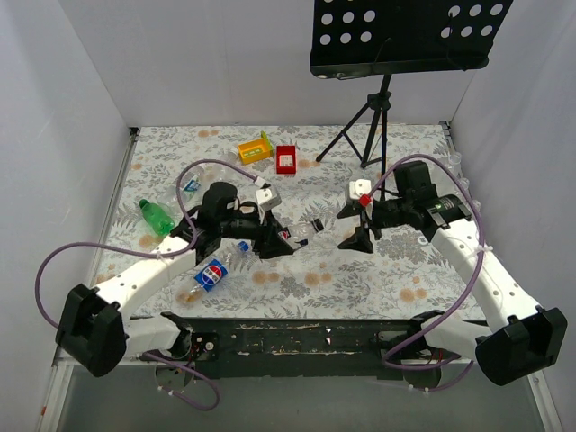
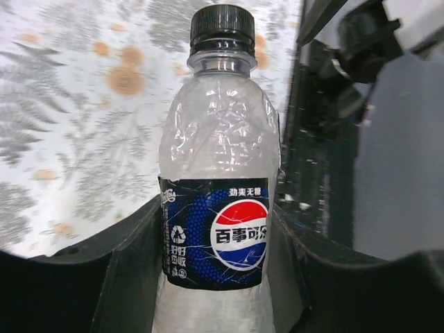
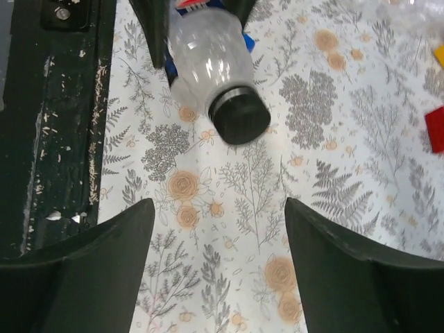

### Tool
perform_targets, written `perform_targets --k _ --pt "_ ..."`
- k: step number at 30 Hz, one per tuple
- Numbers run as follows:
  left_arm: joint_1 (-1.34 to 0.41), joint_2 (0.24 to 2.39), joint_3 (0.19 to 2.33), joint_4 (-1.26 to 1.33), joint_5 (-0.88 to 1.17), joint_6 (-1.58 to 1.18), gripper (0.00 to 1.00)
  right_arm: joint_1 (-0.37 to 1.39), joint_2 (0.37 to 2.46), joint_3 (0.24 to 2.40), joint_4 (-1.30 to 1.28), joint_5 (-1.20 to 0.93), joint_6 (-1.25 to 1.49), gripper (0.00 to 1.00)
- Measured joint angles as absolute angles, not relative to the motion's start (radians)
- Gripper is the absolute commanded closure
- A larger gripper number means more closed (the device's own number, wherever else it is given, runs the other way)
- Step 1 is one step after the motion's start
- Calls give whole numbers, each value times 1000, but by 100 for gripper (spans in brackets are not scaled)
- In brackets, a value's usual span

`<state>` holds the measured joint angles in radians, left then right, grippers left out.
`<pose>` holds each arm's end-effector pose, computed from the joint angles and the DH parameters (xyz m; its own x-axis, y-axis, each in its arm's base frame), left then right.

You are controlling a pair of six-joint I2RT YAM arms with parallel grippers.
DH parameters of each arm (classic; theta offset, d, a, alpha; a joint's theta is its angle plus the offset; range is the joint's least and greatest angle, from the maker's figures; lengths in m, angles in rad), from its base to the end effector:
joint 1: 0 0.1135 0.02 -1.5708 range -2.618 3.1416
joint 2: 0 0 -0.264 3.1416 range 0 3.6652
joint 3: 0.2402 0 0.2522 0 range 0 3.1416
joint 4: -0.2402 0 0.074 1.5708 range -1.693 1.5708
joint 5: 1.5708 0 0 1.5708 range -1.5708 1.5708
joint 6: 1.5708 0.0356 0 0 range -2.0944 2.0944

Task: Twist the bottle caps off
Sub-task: Unscrew the bottle cap from the plastic bottle.

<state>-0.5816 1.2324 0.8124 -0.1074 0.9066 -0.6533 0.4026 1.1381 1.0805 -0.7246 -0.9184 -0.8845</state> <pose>0.2047 -0.1681 0.2691 -0.8853 0.1337 -0.4453 0.4648 0.2802 -0.8399 0.1960 0.1142 0.3316 0.1743 -0.4362 -0.8828 -0.9810 0.0004 -0.1938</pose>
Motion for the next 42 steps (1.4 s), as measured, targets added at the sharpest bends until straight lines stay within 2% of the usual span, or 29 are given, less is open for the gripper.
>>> perform_targets --k 4,8,15,21,30,37,38,40,42 --pt "-615 1106 783 -124 708 -576 100 349 1140 1084 -722 -930 -752 16" --pt "-743 1031 748 -117 477 -493 100 307 1152 1085 -680 -969 -557 17" --pt "-937 1025 693 -75 131 -384 100 246 1169 979 -435 -1000 8 20" --pt "-1032 1081 693 -15 -41 -327 100 245 1236 878 -296 -1067 290 21" --pt "-1058 1124 693 31 -94 -309 100 250 1254 865 -176 -1140 439 39" --pt "-1063 1124 693 51 -96 -310 100 264 1274 858 -139 -1164 474 46" --pt "-1064 1124 693 54 -96 -310 100 264 1277 858 -136 -1166 476 50" --pt "-1066 1124 693 60 -95 -310 100 265 1283 857 -126 -1172 480 65" --pt "-1069 1124 693 65 -94 -310 100 265 1290 854 -115 -1174 482 76"
